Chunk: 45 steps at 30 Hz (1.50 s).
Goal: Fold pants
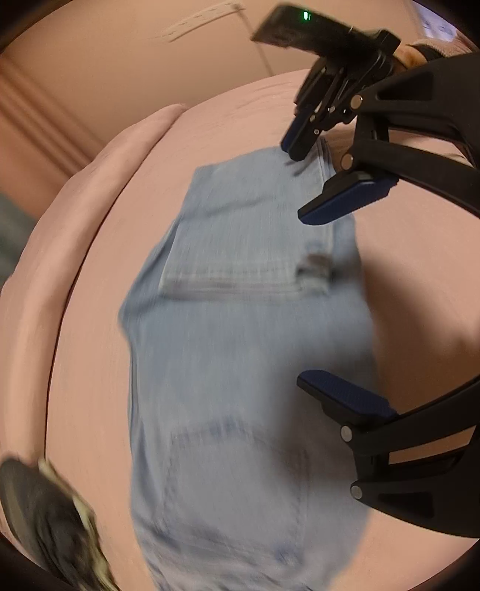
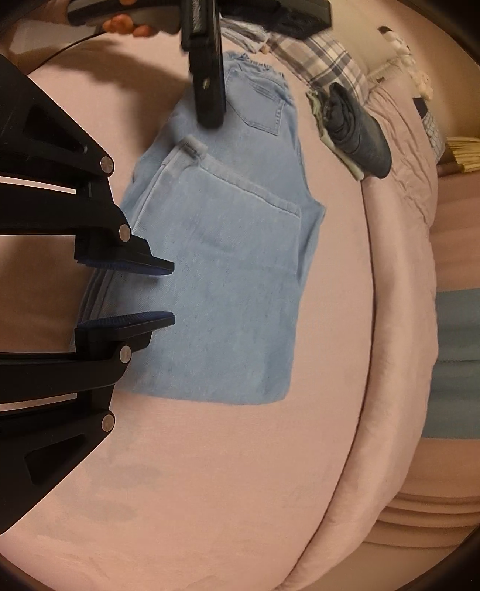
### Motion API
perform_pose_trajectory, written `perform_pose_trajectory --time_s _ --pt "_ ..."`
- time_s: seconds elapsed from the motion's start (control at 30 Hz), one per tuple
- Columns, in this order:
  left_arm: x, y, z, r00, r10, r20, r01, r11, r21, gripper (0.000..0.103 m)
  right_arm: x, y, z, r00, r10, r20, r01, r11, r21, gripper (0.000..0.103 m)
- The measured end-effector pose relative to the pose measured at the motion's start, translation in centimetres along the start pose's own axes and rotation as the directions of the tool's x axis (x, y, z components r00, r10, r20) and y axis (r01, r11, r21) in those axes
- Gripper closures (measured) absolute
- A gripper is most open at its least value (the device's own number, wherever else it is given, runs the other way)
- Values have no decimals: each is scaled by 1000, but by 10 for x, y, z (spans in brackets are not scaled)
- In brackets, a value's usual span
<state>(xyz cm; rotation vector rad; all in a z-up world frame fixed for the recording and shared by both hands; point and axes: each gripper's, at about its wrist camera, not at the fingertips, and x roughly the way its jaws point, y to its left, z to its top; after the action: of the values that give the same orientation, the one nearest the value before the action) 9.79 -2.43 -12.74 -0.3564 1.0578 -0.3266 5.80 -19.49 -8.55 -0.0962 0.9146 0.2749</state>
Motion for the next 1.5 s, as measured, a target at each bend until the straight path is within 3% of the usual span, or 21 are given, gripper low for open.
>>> perform_pose_trajectory --time_s 0.13,0.3,0.5,0.63,1.03,1.23,1.5 --pt "-33 34 -16 999 16 39 -13 996 -83 22 23 1 -9 998 -5 -63 6 1000 10 82" --pt "-73 72 -41 996 -2 93 22 977 -210 20 11 8 -4 999 -3 -34 4 1000 26 82" --pt "-92 106 -66 991 -41 130 85 930 -357 19 -1 35 3 999 33 4 -33 999 -27 80" --pt "-91 113 -72 988 -65 137 117 903 -413 18 -4 50 7 999 44 21 -43 998 -41 61" --pt "-81 136 -67 977 -116 179 195 826 -529 18 -14 79 14 996 75 45 -72 995 -71 59" --pt "-78 141 -57 975 -111 193 201 813 -547 18 -13 83 16 996 81 40 -77 994 -77 59" --pt "-74 145 -44 974 -89 207 190 817 -545 16 -9 86 18 996 85 33 -82 993 -81 59"
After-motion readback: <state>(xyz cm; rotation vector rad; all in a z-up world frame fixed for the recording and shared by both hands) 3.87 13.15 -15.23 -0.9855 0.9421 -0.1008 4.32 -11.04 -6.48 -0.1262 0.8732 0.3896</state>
